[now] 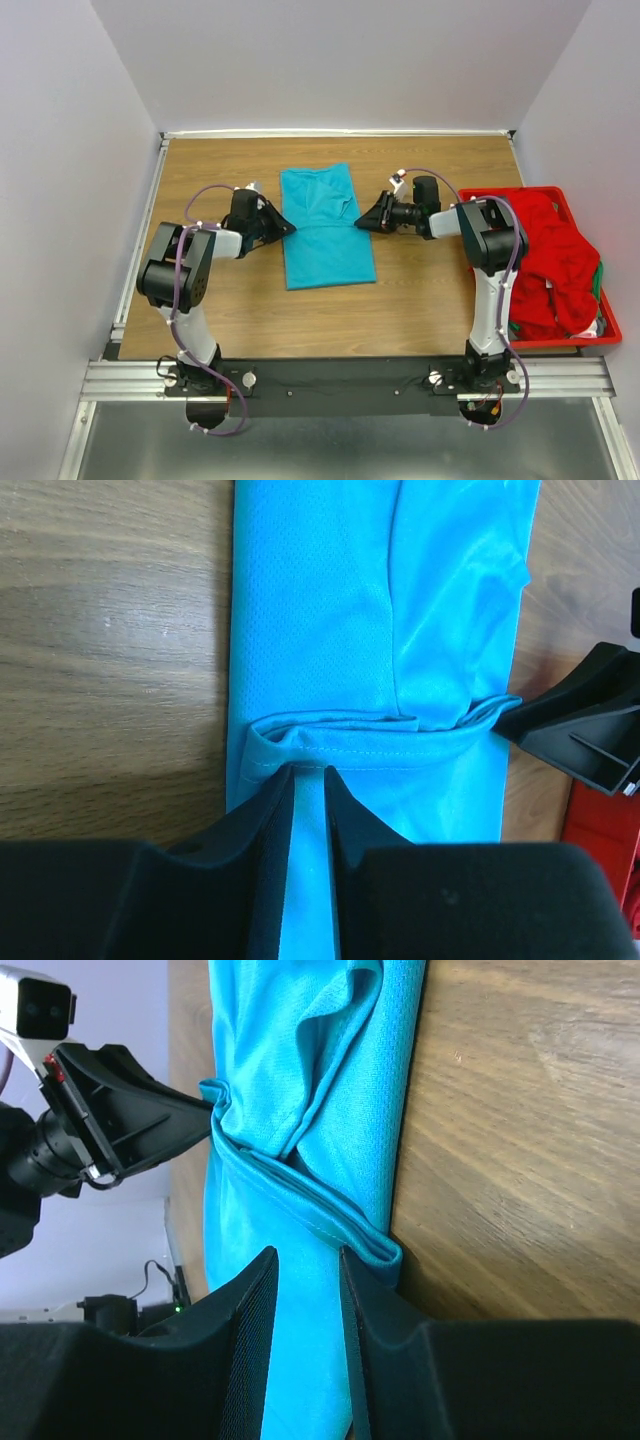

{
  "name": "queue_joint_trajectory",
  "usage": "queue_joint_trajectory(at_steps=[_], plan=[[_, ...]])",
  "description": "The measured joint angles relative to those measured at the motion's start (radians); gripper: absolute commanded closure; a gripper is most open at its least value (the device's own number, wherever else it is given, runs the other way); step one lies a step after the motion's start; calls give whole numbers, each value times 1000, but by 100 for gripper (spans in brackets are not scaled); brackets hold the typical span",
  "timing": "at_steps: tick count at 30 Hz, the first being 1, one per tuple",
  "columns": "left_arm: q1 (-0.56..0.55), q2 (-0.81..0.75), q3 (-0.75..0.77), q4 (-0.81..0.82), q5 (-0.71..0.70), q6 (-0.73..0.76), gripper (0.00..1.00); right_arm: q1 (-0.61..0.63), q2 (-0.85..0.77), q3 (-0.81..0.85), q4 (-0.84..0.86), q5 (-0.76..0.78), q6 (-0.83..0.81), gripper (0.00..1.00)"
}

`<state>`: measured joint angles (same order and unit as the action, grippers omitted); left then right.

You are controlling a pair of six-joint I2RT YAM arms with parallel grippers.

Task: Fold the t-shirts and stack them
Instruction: Fold the tshirt

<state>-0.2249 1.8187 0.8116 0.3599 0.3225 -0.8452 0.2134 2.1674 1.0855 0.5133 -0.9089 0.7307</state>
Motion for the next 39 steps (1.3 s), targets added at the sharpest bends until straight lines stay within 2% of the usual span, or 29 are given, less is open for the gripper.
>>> queue_joint_trajectory(at_steps=[3, 4, 6, 9, 10, 12, 16, 19, 23, 28, 39], plan=[[0, -13, 0, -11, 3, 3, 64, -1, -7, 2, -19, 6, -15, 59], [0, -26, 0, -27, 3, 8, 58, -1, -22, 1, -51, 17, -34, 56], [0, -83, 0, -79, -2, 21, 54, 0, -75, -5, -124, 46, -75, 51], [-3, -224, 0, -171, -34, 57, 48, 9, -212, -27, -252, 126, -146, 41], [-7, -295, 0, -208, -63, 77, 41, 15, -260, -34, -291, 156, -166, 38], [-14, -405, 2, -263, -109, 103, 37, 45, -382, -51, -386, 245, -212, 32], [-20, -668, -7, -388, -256, 170, 25, 160, -528, -63, -573, 488, -277, 31], [-21, -804, -12, -480, -357, 213, 16, 260, -551, -68, -707, 654, -291, 36], [-21, -901, -34, -561, -430, 241, 14, 357, -551, -108, -857, 803, -280, 44], [-26, -916, -81, -634, -451, 254, 14, 381, -551, -140, -963, 896, -249, 48], [-46, -887, -105, -688, -449, 255, 15, 422, -500, -119, -986, 915, -206, 50]])
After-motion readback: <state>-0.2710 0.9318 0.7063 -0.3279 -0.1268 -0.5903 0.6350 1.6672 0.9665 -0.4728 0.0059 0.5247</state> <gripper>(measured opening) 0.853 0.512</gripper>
